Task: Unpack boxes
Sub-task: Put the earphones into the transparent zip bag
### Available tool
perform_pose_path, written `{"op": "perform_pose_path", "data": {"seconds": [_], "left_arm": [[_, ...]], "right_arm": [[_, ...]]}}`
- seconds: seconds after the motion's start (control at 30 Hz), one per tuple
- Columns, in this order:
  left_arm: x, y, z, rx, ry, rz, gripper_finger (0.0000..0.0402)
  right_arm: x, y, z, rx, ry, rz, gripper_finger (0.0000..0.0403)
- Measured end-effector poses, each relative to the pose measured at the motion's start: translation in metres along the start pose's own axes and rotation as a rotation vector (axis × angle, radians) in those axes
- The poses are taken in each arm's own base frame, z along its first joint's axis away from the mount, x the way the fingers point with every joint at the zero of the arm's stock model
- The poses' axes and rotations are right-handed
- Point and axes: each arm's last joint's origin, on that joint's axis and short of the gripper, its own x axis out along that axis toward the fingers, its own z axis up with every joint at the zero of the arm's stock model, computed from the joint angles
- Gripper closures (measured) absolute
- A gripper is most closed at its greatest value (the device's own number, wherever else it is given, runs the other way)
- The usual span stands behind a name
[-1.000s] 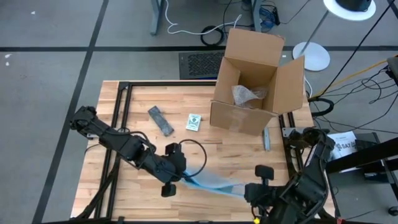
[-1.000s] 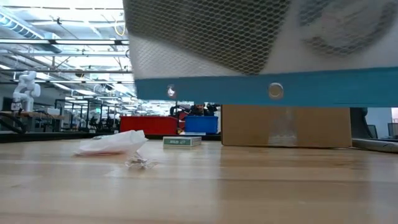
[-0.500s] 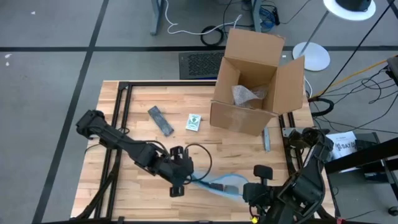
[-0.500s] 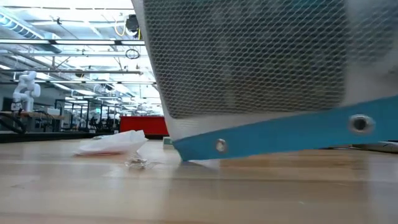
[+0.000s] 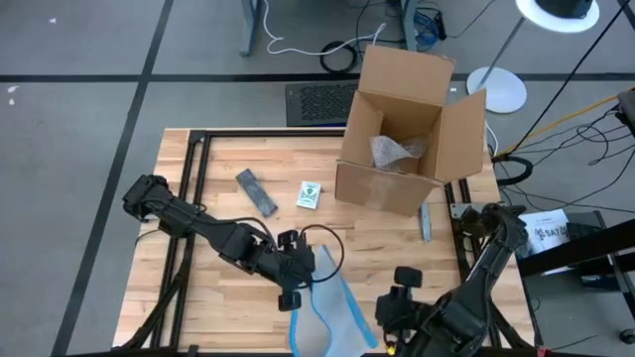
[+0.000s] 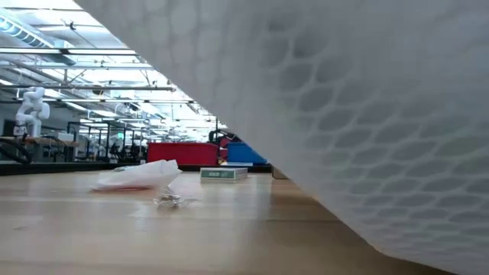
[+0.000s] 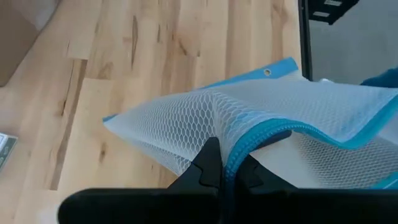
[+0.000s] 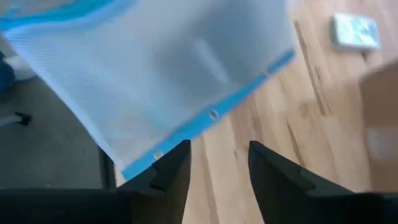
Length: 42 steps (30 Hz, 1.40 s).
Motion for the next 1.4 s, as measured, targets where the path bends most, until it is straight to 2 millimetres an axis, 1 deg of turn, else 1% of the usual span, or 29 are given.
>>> {"op": "perform_pose_path", "data": {"seconds": [0.1,0.27,0.33,0.4,0.53,0.67,0.8,1.0,1.13,1.3,1.4], "left_arm": [[0.0,0.002,0.002,0.006,-0.005,0.0,0.0401],[0.002,0.01,0.009,-0.015,-0.029,-0.006,0.0401],[0.003,0.013,0.011,-0.024,-0.035,-0.006,0.0401],[0.003,0.016,0.014,-0.024,-0.051,-0.011,0.0401],[0.004,0.02,0.02,-0.027,-0.084,-0.02,0.0401],[0.004,0.022,0.023,-0.018,-0.096,-0.023,0.0401],[0.003,0.021,0.023,-0.009,-0.098,-0.03,0.0401],[0.003,0.021,0.023,0.008,-0.103,-0.031,0.0401],[0.003,0.02,0.024,0.016,-0.112,-0.049,0.0401],[0.0,0.02,0.026,0.039,-0.111,-0.052,0.0401],[-0.002,0.019,0.028,0.057,-0.121,-0.059,0.0401]], "right_arm": [[0.006,0.007,0.002,-0.041,-0.07,0.026,0.0251],[0.01,0.001,0.015,-0.009,-0.185,-0.051,0.025],[0.009,0.0,0.024,0.044,-0.235,-0.047,0.025],[0.01,0.0,0.035,0.097,-0.276,-0.003,0.025],[0.019,-0.002,0.054,0.156,-0.332,0.037,0.025],[0.026,-0.012,0.065,0.238,-0.342,0.013,0.025],[0.034,-0.021,0.074,0.276,-0.366,-0.027,0.025],[0.046,-0.04,0.089,0.303,-0.367,-0.082,0.025],[0.056,-0.045,0.091,0.259,-0.315,-0.114,0.025],[0.076,-0.044,0.09,0.231,-0.242,-0.122,0.025],[0.085,-0.042,0.085,0.189,-0.195,-0.165,0.0251]]}}
